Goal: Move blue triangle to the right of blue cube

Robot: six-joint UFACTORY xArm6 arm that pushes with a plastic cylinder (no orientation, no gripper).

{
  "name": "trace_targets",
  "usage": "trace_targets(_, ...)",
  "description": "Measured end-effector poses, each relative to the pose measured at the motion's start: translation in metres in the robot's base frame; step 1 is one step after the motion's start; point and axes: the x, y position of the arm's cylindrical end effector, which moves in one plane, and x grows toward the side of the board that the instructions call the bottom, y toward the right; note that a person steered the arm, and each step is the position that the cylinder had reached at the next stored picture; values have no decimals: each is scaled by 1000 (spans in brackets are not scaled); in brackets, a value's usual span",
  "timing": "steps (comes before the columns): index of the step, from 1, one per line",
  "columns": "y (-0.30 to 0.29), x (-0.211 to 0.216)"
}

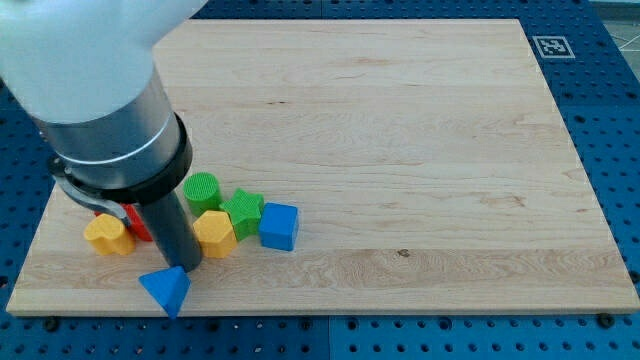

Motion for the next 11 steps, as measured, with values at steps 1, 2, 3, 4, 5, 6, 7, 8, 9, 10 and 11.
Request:
trace_targets(1,-31,5)
trace_targets(2,-81,8)
trace_targets(3,-77,38)
trace_targets(4,-42,38)
trace_targets(5,22,24)
trace_targets(6,45,17)
trace_targets(7,48,8)
trace_targets(8,49,39)
trace_targets(9,63,39)
trace_targets(10,144,39)
trace_targets(11,178,17)
